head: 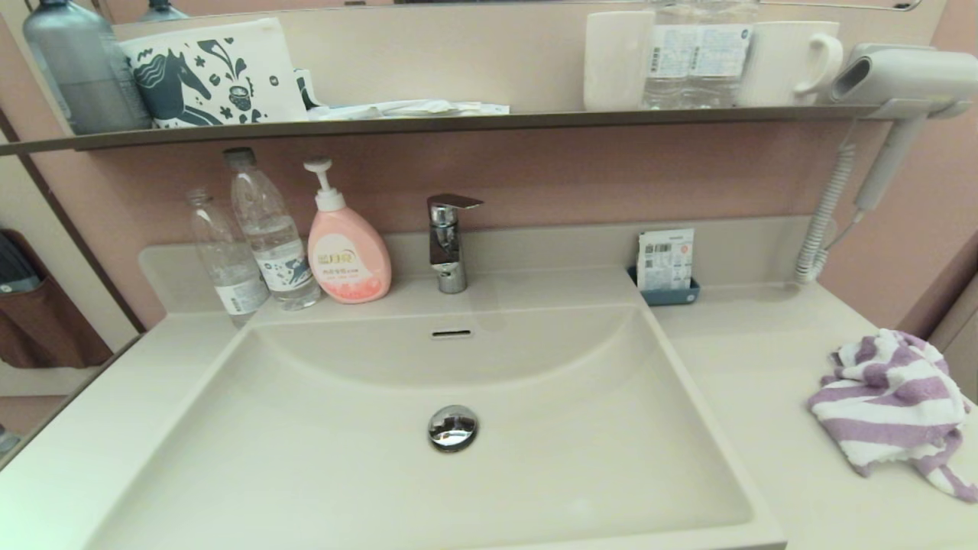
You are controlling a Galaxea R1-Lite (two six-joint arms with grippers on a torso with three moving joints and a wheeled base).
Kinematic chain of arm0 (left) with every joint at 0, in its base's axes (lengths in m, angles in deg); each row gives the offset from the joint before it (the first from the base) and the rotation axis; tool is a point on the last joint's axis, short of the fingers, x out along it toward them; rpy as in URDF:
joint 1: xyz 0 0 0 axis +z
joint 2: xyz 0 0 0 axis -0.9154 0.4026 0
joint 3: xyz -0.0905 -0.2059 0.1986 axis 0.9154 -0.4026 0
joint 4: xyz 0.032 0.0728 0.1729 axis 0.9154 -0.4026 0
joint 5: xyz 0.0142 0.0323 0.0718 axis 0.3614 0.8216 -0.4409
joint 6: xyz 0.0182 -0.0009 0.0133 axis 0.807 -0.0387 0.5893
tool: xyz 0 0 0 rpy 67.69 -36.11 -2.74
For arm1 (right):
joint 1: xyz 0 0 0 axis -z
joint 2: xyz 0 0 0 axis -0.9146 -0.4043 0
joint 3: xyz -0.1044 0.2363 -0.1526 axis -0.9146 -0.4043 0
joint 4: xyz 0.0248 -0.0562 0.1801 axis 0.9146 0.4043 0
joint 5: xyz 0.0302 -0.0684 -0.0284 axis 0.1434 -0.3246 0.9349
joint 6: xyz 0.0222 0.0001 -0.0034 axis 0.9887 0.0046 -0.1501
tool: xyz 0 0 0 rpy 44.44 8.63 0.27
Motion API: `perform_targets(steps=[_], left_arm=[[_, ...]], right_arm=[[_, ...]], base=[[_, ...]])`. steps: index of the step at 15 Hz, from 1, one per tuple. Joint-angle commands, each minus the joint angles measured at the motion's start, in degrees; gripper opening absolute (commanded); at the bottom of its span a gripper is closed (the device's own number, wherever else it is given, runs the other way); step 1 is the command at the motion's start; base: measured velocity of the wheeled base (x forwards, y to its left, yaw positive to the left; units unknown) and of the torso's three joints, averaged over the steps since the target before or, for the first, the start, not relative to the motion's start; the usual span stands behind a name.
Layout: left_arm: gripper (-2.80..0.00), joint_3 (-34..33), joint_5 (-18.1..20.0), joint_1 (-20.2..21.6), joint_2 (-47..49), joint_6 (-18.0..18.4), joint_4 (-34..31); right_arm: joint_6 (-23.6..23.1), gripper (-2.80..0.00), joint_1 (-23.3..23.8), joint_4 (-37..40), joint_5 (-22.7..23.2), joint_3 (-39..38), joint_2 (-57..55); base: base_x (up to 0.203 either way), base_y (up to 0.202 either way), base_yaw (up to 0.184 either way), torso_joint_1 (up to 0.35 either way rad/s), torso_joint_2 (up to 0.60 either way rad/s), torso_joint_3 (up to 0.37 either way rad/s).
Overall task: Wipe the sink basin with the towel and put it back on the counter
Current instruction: Turn on the faucet
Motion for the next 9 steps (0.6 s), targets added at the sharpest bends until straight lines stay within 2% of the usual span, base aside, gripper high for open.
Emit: perform_targets(steps=[1, 9], left_arm=[[-2.80, 0.0, 0.0, 0.0, 0.0, -0.1, 0.1], [-2.80, 0.0, 0.0, 0.0, 0.0, -0.1, 0.1]], right_arm=[[0.0, -2.80, 0.0, 0.0, 0.0, 0.0, 0.0], [0.0, -2.80, 0.0, 0.0, 0.0, 0.0, 0.0]], base=[[0.000, 0.000, 0.000, 0.000, 0.00, 0.000], [0.000, 0.000, 0.000, 0.000, 0.00, 0.000]])
